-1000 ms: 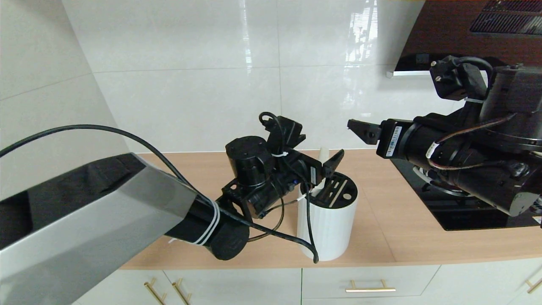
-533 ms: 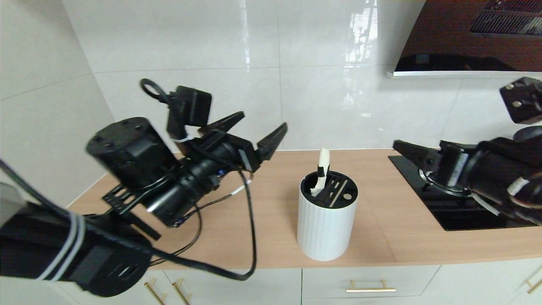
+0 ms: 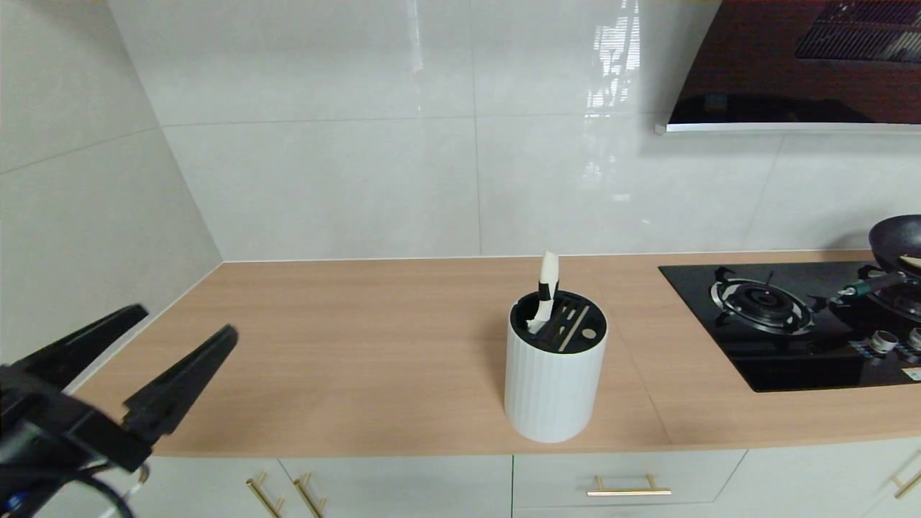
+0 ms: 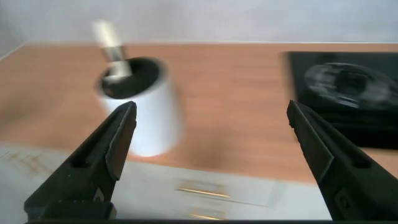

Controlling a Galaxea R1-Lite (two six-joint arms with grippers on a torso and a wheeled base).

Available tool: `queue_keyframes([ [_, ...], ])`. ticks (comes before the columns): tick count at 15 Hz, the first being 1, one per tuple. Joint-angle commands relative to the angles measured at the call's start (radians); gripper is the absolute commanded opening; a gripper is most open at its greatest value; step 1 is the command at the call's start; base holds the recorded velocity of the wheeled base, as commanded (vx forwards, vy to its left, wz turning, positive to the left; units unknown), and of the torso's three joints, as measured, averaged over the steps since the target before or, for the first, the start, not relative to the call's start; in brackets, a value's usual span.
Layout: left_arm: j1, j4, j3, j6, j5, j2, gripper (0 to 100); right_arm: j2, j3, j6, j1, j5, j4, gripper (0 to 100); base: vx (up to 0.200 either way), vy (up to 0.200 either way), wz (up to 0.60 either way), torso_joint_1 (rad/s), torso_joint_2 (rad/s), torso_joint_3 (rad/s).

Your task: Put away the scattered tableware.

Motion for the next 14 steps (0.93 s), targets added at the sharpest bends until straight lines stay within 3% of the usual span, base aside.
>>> queue_keyframes([
  [1,0.067,0.524,0.001,-0.026,0.029,-0.591,100,-0.224,-0.03,-0.008,-0.122,0.004,0.119,100,0.0,0.0,0.0,0.0,0.0,0.0],
  [3,0.098,0.992,-0.137,-0.097,0.028,-0.858,100,-0.278,-0.034,-0.051,-0.189,-0.004,0.195,100,0.0,0.0,0.0,0.0,0.0,0.0],
  [4,0.161,1.076,-0.166,-0.131,0.022,-0.91,100,-0.31,-0.034,-0.097,-0.227,-0.002,0.199,100,0.0,0.0,0.0,0.0,0.0,0.0],
  [5,0.175,1.08,-0.167,-0.143,0.012,-0.93,100,-0.327,-0.033,-0.115,-0.241,-0.002,0.199,100,0.0,0.0,0.0,0.0,0.0,0.0],
  [6,0.21,1.081,-0.169,-0.178,-0.009,-0.968,100,-0.387,-0.024,-0.16,-0.275,0.008,0.212,100,0.0,0.0,0.0,0.0,0.0,0.0],
  [7,0.23,1.086,-0.16,-0.181,-0.012,-1.008,100,-0.427,-0.008,-0.161,-0.276,0.008,0.243,100,0.0,0.0,0.0,0.0,0.0,0.0],
  [9,0.234,1.076,-0.123,-0.175,0.055,-1.01,100,-0.496,0.022,-0.158,-0.28,0.004,0.291,100,0.0,0.0,0.0,0.0,0.0,0.0],
  [10,0.234,1.072,-0.097,-0.169,0.114,-1.01,100,-0.56,0.065,-0.158,-0.326,0.019,0.295,100,0.0,0.0,0.0,0.0,0.0,0.0],
  [11,0.234,1.061,-0.082,-0.151,0.118,-1.01,100,-0.56,0.096,-0.161,-0.326,0.022,0.291,100,0.0,0.0,0.0,0.0,0.0,0.0],
  [12,0.234,0.998,-0.008,-0.063,0.144,-1.01,100,-0.56,0.171,-0.178,-0.326,0.013,0.24,100,0.0,0.0,0.0,0.0,0.0,0.0],
  [13,0.234,0.9,0.087,0.046,0.153,-1.01,100,-0.56,0.24,-0.177,-0.326,0.013,0.154,100,0.0,0.0,0.0,0.0,0.0,0.0],
  [14,0.234,0.842,0.141,0.099,0.155,-1.01,100,-0.56,0.277,-0.18,-0.326,0.014,0.114,100,0.0,0.0,0.0,0.0,0.0,0.0],
])
